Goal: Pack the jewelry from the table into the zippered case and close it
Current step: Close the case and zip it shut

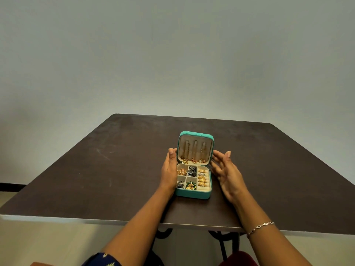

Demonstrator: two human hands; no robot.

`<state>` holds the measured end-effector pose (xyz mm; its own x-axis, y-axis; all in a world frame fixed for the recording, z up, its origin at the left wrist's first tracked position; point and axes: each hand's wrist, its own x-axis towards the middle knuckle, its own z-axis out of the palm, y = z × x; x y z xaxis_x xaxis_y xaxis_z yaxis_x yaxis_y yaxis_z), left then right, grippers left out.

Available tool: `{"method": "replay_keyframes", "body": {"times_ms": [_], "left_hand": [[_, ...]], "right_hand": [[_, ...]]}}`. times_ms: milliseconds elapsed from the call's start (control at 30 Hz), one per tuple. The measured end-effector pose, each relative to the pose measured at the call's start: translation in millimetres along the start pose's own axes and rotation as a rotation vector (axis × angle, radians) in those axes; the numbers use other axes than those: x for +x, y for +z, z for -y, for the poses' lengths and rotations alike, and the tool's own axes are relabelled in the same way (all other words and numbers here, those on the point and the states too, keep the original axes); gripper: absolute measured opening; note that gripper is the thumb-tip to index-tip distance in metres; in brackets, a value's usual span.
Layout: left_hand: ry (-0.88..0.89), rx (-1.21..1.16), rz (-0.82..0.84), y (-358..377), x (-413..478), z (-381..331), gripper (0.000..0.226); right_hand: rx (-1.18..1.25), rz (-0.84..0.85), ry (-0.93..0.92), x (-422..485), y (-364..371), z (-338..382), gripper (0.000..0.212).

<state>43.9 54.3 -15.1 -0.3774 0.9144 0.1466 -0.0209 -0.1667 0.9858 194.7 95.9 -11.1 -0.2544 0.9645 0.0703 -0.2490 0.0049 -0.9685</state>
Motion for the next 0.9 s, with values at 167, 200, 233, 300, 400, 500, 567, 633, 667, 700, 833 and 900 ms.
{"method": "replay_keyframes", "body": {"times_ms": [167,200,233,300,400,500,567,633,667,700,833,900], "left_hand": [[0.006,-0.026,0.008,1,2,3,0.051],[-0.001,-0.026,0.008,1,2,3,0.051],[0.000,-0.029,0.012,1,2,3,0.052],[0.001,-0.035,0.003,1,3,3,0.061],[0.014,-0.065,-0.022,1,3,3,0.074],[0.024,-0.135,-0.029,1,5,4,0.073],[0.004,-0.198,-0.041,0,7,6,0.061],[-0.034,-0.254,-0.051,-1,8,6,0.052],[-0.049,-0.266,-0.052,-1,8,6,0.050],[-0.054,-0.277,-0.048,-2,8,5,0.050],[-0.053,-0.269,0.000,-5,6,4,0.050],[-0.035,-0.203,0.037,-3,4,4,0.046]], "right_hand": [[-0.040,0.008,0.000,-3,1,0,0.061],[-0.058,0.012,0.000,-4,1,0,0.065],[-0.070,0.014,-0.003,-5,2,0,0.069],[-0.071,0.011,-0.019,-6,3,1,0.070],[-0.045,0.001,-0.035,-10,3,3,0.054],[-0.025,-0.001,-0.049,-12,1,3,0.060],[-0.024,-0.005,-0.054,-13,-1,1,0.067],[-0.047,-0.013,-0.057,-15,-2,0,0.069],[-0.074,-0.013,-0.065,-16,-2,0,0.068],[-0.103,-0.008,-0.075,-18,-2,0,0.067],[-0.197,0.018,-0.093,-23,-4,-2,0.056],[-0.208,0.048,-0.104,-25,-6,-2,0.039]]}}
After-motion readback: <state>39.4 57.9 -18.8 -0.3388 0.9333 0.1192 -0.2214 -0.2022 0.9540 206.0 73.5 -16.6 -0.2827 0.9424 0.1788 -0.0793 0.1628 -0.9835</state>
